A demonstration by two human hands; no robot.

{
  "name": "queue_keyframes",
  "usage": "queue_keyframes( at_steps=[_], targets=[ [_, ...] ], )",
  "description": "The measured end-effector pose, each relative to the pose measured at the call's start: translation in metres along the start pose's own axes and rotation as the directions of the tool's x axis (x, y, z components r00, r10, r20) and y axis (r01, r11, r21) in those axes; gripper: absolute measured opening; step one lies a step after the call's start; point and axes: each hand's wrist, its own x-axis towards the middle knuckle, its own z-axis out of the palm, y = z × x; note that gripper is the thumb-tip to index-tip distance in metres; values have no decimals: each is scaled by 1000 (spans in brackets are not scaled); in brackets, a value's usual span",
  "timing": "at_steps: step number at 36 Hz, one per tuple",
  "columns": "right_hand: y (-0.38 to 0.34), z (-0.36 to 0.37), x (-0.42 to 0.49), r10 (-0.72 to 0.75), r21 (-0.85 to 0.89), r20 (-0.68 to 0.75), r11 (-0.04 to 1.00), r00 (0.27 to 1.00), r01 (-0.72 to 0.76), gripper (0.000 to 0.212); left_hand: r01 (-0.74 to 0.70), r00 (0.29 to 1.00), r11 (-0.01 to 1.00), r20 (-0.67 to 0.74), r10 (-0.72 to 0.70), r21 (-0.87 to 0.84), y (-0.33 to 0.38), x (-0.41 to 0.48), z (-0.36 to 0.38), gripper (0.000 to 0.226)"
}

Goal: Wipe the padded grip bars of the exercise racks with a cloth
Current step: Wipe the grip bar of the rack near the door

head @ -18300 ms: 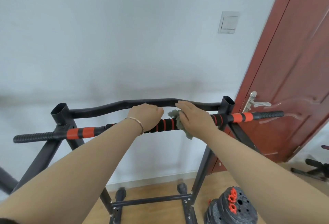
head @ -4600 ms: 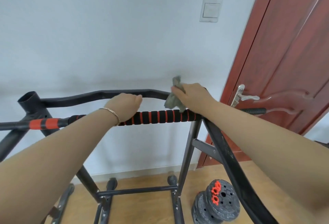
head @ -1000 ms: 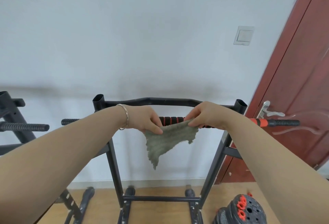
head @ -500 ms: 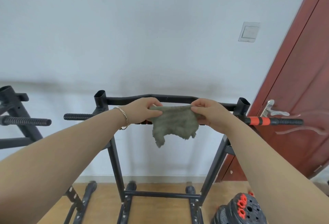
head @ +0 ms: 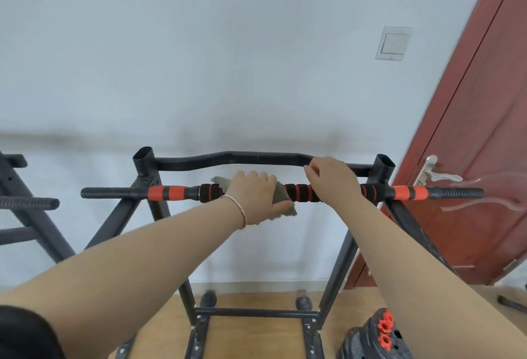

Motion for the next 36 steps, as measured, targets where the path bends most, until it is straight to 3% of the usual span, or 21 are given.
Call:
queue_keyframes(
  at_steps=[3, 7, 9, 10, 12, 14, 16, 19, 21, 23, 25, 27, 29, 31, 33, 36],
  targets=[
    [5, 16, 10, -148, -298, 261, 928, 954, 226, 7, 31, 999, 999, -40, -30, 33, 2, 7, 7, 82],
    [16, 31, 13, -170, -455, 263, 846, 950, 277, 25, 44, 995, 999, -90, -41, 31, -2, 12, 15, 60],
    [19, 36, 9, -204, -535, 249, 786, 947, 310, 32, -14, 997, 990, -68, 24, 138, -3, 13, 17, 40],
    [19, 37, 6, -211, -542, 228, 784, 951, 304, 28, -44, 999, 982, -23, 49, 184, -4, 14, 16, 32],
    [19, 39, 2, -212, -537, 187, 796, 959, 280, 16, 40, 997, 985, 52, -50, 168, -1, 18, 9, 25],
    [19, 42, 0, -236, -548, 144, 789, 961, 276, 10, 208, 973, 978, 99, -208, 8, 1, 26, 1, 16],
    [18, 44, -4, -269, -528, 64, 808, 961, 261, 16, 289, 951, 941, 168, -261, -176, -3, 36, -3, 30],
    [16, 45, -9, -300, -503, -26, 828, 954, 247, 26, 167, 956, 983, 255, -141, -82, -14, 41, -14, 24],
    [16, 45, -9, -302, -519, -29, 819, 953, 244, 28, 42, 977, 998, 209, -52, 52, -26, 37, -16, 26],
    [16, 44, -9, -286, -529, 2, 813, 958, 243, 27, 32, 995, 996, 91, -40, 84, -40, 30, -16, 36],
    [18, 44, -8, -265, -557, 56, 792, 963, 250, 21, 19, 999, 994, 33, -23, 109, -59, 21, -22, 29],
    [17, 41, -4, -238, -601, 145, 750, 960, 276, 17, 57, 997, 998, -47, -57, -16, -82, 13, -25, 24],
    [15, 37, 1, -202, -618, 249, 719, 947, 316, 17, 67, 994, 988, -77, -78, -139, -102, 3, -27, 28],
    [9, 32, 7, -180, -600, 309, 725, 934, 338, 20, 56, 996, 987, -54, -65, -153, -120, -9, -29, 27],
    [0, 30, 12, -181, -583, 335, 731, 925, 355, 21, 52, 998, 989, -18, -55, -138, -138, -22, -32, 26],
    [-21, 32, 18, -199, -565, 353, 733, 914, 378, 22, 150, 987, 968, -20, -157, -201, -159, -37, -36, 20]
  ],
)
